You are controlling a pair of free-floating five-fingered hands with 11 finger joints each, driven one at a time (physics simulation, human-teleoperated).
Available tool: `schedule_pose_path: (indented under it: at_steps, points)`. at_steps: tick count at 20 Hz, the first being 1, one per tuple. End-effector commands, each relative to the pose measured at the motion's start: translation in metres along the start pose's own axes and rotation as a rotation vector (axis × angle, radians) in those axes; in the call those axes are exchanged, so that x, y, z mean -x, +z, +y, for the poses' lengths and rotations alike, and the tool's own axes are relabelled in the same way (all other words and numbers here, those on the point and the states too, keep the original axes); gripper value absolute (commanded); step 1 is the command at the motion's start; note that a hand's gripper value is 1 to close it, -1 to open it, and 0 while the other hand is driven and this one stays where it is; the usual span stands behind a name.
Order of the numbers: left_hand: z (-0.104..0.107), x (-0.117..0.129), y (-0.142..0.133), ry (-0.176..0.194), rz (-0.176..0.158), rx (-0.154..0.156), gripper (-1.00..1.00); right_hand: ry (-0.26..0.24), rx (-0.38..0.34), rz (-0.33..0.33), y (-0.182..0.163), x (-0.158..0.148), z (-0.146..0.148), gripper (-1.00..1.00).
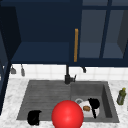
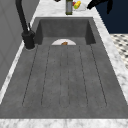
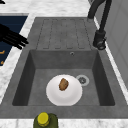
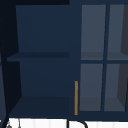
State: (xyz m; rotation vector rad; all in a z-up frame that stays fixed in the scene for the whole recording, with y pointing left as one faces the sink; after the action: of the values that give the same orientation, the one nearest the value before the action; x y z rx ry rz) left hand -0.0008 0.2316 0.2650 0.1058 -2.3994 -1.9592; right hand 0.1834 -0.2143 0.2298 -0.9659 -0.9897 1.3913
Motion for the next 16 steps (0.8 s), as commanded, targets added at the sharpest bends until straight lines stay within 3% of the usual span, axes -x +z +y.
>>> schedule_pose_path:
  at_steps: [1,8,16]
  points:
    - [0.000,0.000,0.000,0.000,0.000,0.000,0.00,-0.056,-0.057,-0.025,0.028,0.005,-0.001,-1.00]
    - [0.000,0.000,0.000,0.000,0.000,0.000,0.00,-0.066,-0.083,-0.024,0.095,0.013,-0.015,-1.00]
    - [0.000,0.000,0.000,0.000,0.000,0.000,0.00,-0.042,-0.031,-0.010,0.161,0.013,-0.012,-1.00]
